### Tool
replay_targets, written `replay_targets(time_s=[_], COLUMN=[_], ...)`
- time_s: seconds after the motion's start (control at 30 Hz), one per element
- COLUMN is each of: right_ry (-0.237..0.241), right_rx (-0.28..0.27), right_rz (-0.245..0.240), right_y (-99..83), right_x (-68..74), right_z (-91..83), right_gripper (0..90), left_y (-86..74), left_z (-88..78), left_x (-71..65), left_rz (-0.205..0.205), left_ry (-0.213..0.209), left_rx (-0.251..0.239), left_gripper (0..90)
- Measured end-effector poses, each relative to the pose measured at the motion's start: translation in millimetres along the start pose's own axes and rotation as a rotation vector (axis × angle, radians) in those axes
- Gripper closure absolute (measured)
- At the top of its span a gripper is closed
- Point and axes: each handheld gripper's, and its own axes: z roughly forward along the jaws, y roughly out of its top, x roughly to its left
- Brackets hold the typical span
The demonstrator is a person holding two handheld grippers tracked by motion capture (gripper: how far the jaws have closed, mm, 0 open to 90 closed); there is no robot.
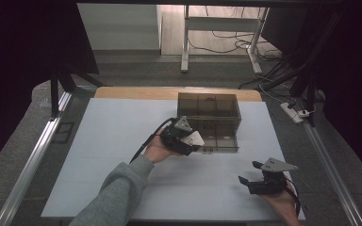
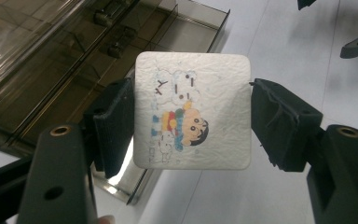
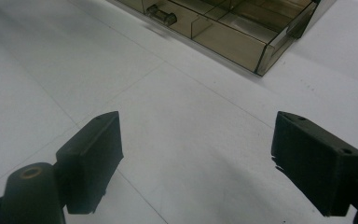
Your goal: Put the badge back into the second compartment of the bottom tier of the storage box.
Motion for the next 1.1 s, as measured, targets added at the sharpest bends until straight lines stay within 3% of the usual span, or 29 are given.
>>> replay_targets(time_s=[0.6,1.1], right_ry=[0.001,0.001], right_rx=[0.003,0.002], right_rz=[-0.001,0.000], right_y=[-0.2,-0.2], right_x=[0.0,-0.2], right_z=[0.5,0.2], right_gripper=[16.4,16.4], left_y=[8.3,16.9], left_z=[26.6,50.0], left_x=[2.1,6.4], left_rz=[0.014,0.019], left_ry=[0.025,0.011], left_rx=[0.050,0.084], left_gripper=[32.3,32.3])
